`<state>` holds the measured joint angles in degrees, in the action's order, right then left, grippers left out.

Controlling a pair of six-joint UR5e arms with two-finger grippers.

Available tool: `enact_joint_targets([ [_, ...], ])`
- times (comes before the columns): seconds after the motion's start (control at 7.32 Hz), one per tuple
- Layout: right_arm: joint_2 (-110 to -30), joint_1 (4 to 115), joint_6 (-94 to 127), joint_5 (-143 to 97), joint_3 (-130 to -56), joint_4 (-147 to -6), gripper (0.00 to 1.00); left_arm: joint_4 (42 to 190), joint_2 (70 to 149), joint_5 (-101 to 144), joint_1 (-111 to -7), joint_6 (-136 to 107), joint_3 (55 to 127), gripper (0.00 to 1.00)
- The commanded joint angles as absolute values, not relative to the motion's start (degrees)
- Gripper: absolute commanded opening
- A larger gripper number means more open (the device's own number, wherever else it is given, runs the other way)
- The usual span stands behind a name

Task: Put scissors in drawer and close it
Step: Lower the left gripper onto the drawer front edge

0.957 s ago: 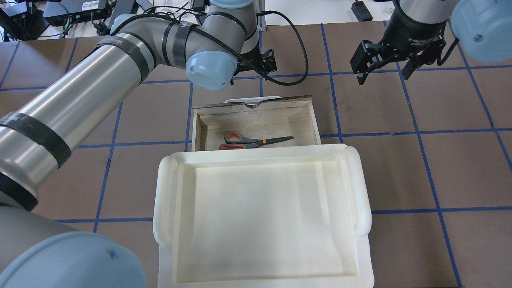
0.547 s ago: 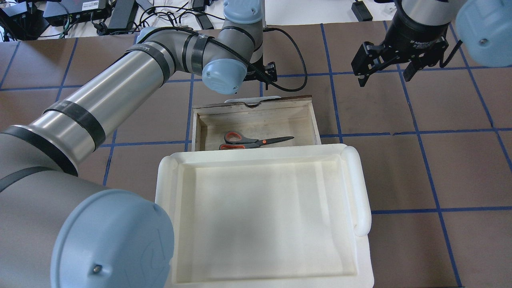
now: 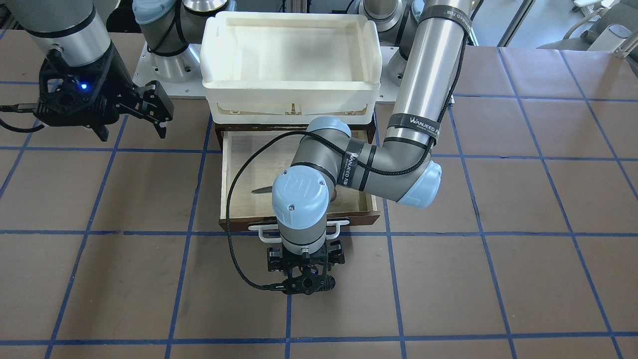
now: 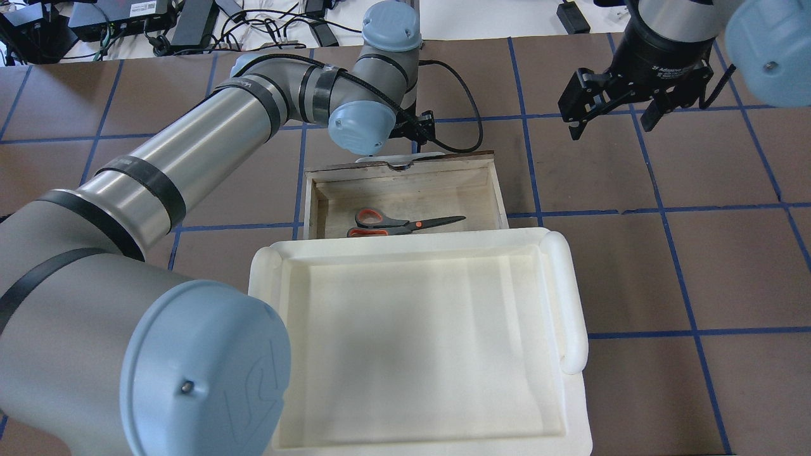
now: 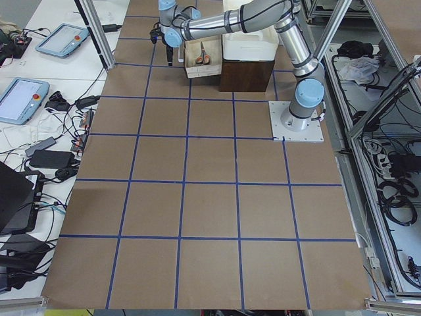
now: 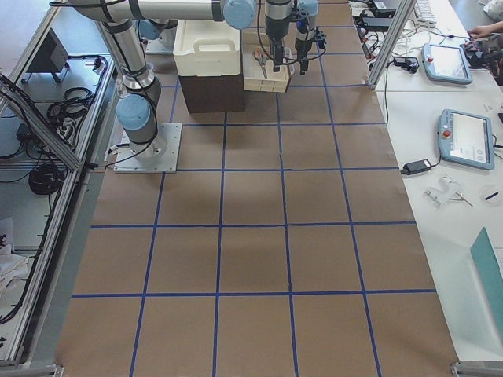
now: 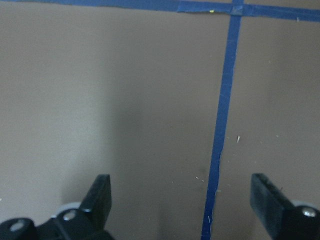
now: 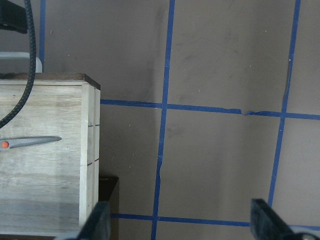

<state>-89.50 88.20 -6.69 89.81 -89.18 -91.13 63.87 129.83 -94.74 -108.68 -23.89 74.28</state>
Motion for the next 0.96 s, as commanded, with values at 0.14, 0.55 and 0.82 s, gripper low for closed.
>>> enact_joint_targets([
  [0.14,-89.65,88.24,-6.68,89.82,-89.21,-90.88,1.00,65.12,130.61,-94.22,-108.72,-24.08,74.18,1.00],
  [0.55,-89.65,88.24,-6.68,90.00,-89.21,-90.97,1.00,67.85,131.04,-91.42,-108.81,-24.17,74.09,1.00],
  [0.82,-89.65,88.24,-6.59,90.00,-89.21,-90.88,1.00,70.13,131.04,-91.58,-108.81,-24.17,74.18,1.00],
])
